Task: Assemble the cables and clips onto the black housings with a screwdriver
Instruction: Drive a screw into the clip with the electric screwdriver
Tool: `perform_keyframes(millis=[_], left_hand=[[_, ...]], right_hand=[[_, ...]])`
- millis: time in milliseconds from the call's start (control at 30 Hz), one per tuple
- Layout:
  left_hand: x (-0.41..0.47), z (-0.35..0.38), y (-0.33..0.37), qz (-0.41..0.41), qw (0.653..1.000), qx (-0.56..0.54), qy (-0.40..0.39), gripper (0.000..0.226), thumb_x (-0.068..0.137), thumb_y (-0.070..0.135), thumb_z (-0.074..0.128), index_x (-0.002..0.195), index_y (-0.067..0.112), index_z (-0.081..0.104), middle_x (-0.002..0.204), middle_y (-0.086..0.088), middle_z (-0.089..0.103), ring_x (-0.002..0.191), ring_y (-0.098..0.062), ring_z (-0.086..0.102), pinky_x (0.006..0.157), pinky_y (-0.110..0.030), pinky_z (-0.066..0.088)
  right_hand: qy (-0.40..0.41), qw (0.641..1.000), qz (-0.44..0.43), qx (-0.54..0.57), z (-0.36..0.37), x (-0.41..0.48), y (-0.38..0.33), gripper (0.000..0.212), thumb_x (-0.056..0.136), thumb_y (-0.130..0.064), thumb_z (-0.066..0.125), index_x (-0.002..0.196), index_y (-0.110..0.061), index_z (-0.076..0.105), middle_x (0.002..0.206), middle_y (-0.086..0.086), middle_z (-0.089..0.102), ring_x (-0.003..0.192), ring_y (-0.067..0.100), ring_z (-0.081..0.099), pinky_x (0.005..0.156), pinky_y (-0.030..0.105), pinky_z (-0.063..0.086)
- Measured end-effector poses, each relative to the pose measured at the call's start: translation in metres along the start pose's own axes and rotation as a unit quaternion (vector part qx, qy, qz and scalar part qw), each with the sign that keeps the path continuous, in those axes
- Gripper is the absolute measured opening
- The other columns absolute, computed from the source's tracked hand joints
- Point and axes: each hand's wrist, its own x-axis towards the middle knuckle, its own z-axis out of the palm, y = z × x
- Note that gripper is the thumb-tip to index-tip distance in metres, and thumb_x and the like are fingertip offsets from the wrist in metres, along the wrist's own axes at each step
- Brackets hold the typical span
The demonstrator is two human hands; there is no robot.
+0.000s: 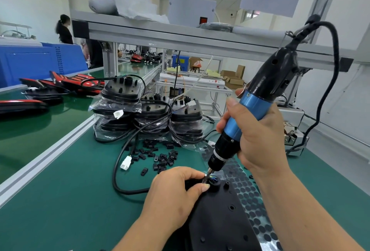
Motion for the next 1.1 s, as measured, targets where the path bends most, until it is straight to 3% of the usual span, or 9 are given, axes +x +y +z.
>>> perform_keyframes(millis=[200,367,733,867,1100], left_hand=[[0.001,0.002,-0.004,0.007,1.0,-0.003,0.007,0.018,0.074,0.047,0.075,0.088,0.052,0.065,0.089,0.037,0.062,0.093,0.012,0.057,0.089,-0.024,0.05],[0.002,0.005,-0.006,0.006,1.0,-0.006,0.013,0.02,0.073,0.047,0.076,0.092,0.046,0.07,0.09,0.034,0.065,0.094,0.009,0.058,0.089,-0.026,0.05],[0.002,0.005,-0.007,-0.004,1.0,-0.012,0.007,0.019,0.074,0.048,0.075,0.092,0.049,0.069,0.089,0.034,0.064,0.095,0.01,0.057,0.089,-0.025,0.051],[0.002,0.004,-0.006,-0.001,1.0,-0.008,0.004,0.02,0.074,0.049,0.075,0.091,0.052,0.067,0.089,0.038,0.062,0.095,0.013,0.056,0.09,-0.024,0.05],[0.002,0.004,-0.006,0.002,1.0,0.008,0.004,0.025,0.075,0.049,0.074,0.099,0.045,0.069,0.096,0.033,0.064,0.1,0.01,0.056,0.092,-0.025,0.05]], right_hand=[[0.001,1.0,-0.012,-0.018,0.0,0.0,0.0,0.024,0.079,-0.023,0.073,0.096,-0.02,0.056,0.066,0.001,0.058,0.054,0.023,0.06,0.059,0.035,0.052],[0.003,1.0,-0.007,-0.011,-0.001,0.001,0.002,0.022,0.079,-0.022,0.073,0.093,-0.024,0.056,0.068,0.002,0.058,0.054,0.022,0.06,0.059,0.033,0.052],[0.005,1.0,-0.002,-0.011,-0.002,0.004,0.004,0.026,0.079,-0.023,0.073,0.097,-0.019,0.055,0.071,0.007,0.056,0.053,0.023,0.06,0.058,0.033,0.052],[-0.047,0.998,-0.017,-0.037,0.003,0.006,0.002,0.026,0.081,-0.022,0.071,0.099,-0.016,0.053,0.066,-0.001,0.059,0.054,0.021,0.061,0.059,0.035,0.054],[-0.164,0.986,-0.007,-0.032,0.016,0.017,0.002,0.029,0.08,-0.011,0.067,0.103,-0.009,0.05,0.062,-0.001,0.057,0.049,0.019,0.058,0.055,0.026,0.05]])
